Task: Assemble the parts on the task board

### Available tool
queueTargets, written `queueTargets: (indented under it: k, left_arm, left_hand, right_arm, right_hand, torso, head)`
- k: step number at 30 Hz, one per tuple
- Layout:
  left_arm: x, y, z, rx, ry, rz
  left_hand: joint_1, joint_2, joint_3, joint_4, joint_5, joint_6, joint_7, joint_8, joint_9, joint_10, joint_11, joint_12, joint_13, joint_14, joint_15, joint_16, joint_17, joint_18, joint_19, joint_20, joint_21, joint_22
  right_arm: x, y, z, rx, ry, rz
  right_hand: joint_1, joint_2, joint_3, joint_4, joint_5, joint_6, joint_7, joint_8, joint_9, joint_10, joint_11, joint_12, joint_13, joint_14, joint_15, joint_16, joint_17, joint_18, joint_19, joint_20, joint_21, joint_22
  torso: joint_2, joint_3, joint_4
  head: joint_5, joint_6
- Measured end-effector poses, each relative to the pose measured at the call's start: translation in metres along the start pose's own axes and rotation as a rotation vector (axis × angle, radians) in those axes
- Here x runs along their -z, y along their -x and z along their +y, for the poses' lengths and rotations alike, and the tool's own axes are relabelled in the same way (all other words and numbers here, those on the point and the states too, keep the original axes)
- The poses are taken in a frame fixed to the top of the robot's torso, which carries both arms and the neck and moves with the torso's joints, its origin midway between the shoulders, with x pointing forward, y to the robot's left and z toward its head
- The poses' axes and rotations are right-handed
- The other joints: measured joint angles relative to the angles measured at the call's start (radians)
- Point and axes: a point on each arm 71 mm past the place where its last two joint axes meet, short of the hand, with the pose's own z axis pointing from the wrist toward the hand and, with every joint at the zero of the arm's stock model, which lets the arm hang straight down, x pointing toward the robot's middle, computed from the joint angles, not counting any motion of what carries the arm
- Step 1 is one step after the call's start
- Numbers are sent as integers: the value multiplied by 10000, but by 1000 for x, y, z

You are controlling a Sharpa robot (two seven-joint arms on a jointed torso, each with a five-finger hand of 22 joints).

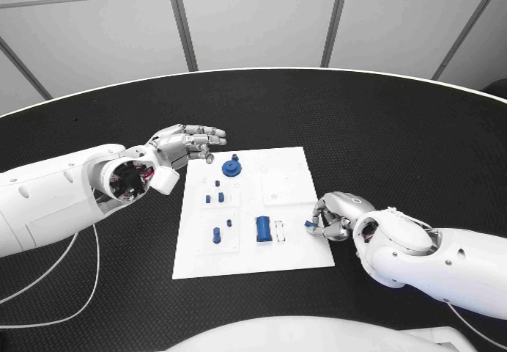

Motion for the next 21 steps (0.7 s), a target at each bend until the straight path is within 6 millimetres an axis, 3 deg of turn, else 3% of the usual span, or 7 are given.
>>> queueTargets:
  k: [2,4,7,10,14,21]
  left_arm:
    - [0,0,0,0,0,-1]
    - [0,0,0,0,0,-4]
    - [0,0,0,0,1,-6]
    - [0,0,0,-1,3,-9]
    - [0,0,0,-2,3,-18]
    - [1,0,0,-5,3,-45]
  left_hand:
    - [0,0,0,0,0,0,0,0,0,0,0,0,0,0,0,0,0,0,0,0,0,0]
    - [0,0,0,0,0,0,0,0,0,0,0,0,0,0,0,0,0,0,0,0,0,-1]
    - [0,0,0,0,0,0,0,0,1,0,0,0,0,0,0,0,0,0,0,0,0,-1]
    - [0,0,0,0,0,0,0,0,-2,0,0,0,0,0,0,0,1,0,0,0,12,-1]
    - [0,0,0,0,0,0,0,0,-9,0,0,0,0,0,0,0,1,0,0,0,38,-1]
    - [0,0,0,0,0,0,0,0,-9,0,0,0,0,0,0,0,1,0,0,0,37,6]
  right_arm:
    - [1,1,2,37,76,-87]
    - [2,1,3,19,135,-159]
    - [5,3,7,-100,239,-317]
    - [8,4,10,-384,290,-420]
    - [11,5,13,-775,265,-388]
    - [14,5,17,-1436,157,-306]
  right_hand:
    - [282,0,141,51,256,91,-23,-5,-867,0,0,0,0,0,0,0,0,1,0,0,0,0]
    - [397,-47,461,159,916,168,-32,19,-1182,-1,1,0,0,0,0,0,0,0,0,0,11,0]
    - [433,-120,923,99,1627,178,-42,193,-1002,-14,14,0,-1,0,0,0,-1,1,0,0,61,0]
    - [44,-178,1342,14,1978,112,-102,423,-660,19,-19,0,-1,0,0,21,-1,0,0,0,101,0]
    - [-348,-174,1718,-23,2055,-34,-96,597,-632,20,-19,0,-1,-19,-19,60,-2,0,0,0,101,0]
    - [-696,-144,2098,-195,2117,-85,-75,597,-632,27,-26,0,-2,-19,-19,60,-2,0,0,-1,144,0]
  torso:
    - [-2,1,0]
    - [-3,1,-3]
    - [-3,1,-7]
    - [-3,-2,-4]
    - [-10,-9,2]
    - [-12,-19,12]
  head:
    - [2,-5]
    - [1,-6]
    - [-2,-6]
    - [-4,-7]
    - [-5,-7]
    - [26,-15]
